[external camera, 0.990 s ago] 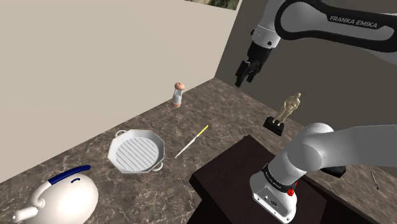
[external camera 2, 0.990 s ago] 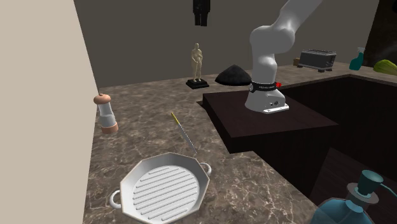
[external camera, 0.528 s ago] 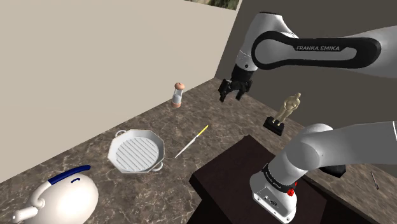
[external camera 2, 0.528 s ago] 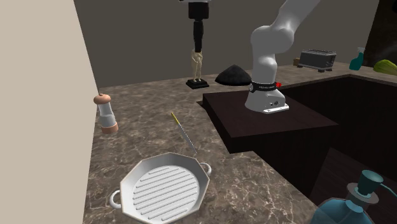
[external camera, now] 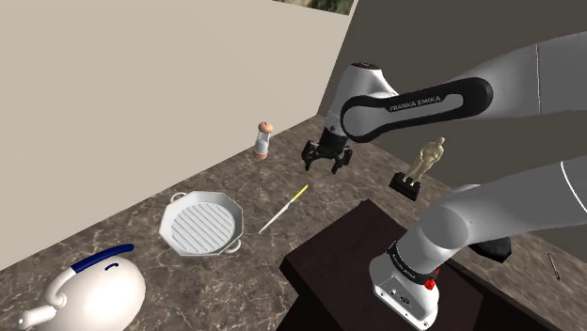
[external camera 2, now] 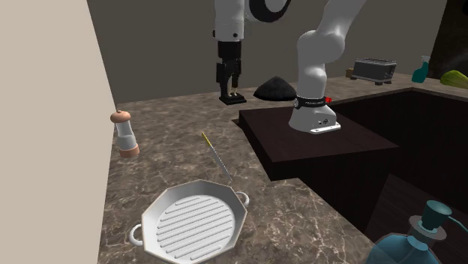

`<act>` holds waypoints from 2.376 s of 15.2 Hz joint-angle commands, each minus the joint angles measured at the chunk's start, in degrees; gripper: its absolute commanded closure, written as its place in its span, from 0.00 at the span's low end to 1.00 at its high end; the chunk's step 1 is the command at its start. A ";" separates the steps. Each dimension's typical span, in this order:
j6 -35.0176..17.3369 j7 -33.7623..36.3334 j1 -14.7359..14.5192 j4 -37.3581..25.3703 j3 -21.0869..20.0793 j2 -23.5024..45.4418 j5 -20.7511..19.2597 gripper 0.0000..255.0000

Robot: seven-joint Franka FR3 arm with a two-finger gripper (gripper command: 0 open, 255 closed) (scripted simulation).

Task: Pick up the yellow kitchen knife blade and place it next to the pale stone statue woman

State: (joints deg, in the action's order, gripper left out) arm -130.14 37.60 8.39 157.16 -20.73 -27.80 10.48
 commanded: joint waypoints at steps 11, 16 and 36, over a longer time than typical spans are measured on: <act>-28.31 47.47 11.06 -3.66 -8.54 34.05 -22.32 0.00; -35.01 70.71 2.18 -9.78 4.21 47.93 -38.07 0.00; -40.00 75.30 -4.04 -12.50 11.64 55.08 -43.50 1.00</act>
State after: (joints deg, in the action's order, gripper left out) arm -170.13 112.90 4.35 144.66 -9.09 27.28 -33.02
